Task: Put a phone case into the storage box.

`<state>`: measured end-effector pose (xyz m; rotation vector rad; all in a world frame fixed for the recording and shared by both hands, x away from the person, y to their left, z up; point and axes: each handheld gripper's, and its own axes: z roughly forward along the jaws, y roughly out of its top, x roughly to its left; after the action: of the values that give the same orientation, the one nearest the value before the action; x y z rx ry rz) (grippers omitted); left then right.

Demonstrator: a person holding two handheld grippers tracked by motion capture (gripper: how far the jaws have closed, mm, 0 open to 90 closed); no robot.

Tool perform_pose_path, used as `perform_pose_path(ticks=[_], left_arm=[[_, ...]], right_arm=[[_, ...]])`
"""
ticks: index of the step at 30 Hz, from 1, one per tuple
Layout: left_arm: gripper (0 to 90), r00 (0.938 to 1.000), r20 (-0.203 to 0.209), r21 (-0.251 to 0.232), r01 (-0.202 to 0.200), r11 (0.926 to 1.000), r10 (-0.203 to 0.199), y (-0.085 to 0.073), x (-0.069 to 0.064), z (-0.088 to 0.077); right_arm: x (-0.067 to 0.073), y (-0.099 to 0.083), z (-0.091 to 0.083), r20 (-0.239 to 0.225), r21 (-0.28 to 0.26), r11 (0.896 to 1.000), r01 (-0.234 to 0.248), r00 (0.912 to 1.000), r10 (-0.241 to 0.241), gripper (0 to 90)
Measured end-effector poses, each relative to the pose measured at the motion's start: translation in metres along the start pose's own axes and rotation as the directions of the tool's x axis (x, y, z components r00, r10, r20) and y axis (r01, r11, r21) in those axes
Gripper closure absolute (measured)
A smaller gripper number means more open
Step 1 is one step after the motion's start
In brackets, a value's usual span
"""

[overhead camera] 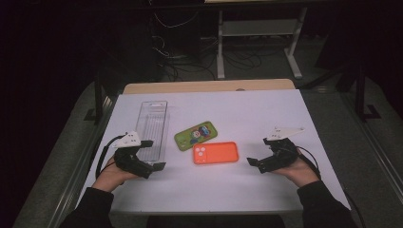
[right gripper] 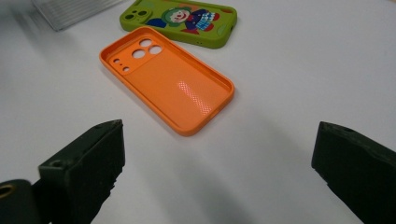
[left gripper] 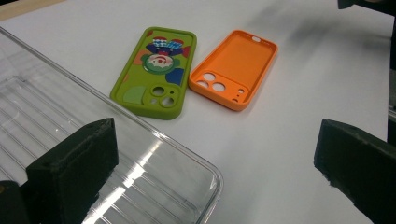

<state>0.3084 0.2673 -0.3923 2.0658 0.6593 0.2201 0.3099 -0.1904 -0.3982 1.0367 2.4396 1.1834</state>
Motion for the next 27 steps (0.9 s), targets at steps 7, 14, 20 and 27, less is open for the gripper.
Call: perform_pose_path(ticks=[7,14,20,27], left_arm=[[0.0,1.0,-0.001,0.0,0.008,1.0,-0.008,0.001,-0.002,0.002],[0.0,1.0,0.001,0.004,0.002,1.0,-0.002,0.0,-0.001,0.002],[0.0,0.9998,0.002,0.013,-0.019,0.9997,0.019,0.001,0.0,0.0],[0.0,0.9998,0.005,0.012,-0.02,0.9997,0.02,0.001,0.0,0.0]], right_arm=[[-0.006,0.015,0.013,-0.007,0.04,0.999,0.003,1.0,-0.003,10.6],[-0.01,0.036,0.031,-0.027,0.075,0.997,-0.027,0.9992,0.029,27.4],[-0.014,0.052,0.052,-0.026,0.114,0.993,-0.031,0.9991,0.034,41.3],[-0.018,0.064,0.084,-0.023,0.168,0.986,-0.017,0.9995,0.021,73.9]])
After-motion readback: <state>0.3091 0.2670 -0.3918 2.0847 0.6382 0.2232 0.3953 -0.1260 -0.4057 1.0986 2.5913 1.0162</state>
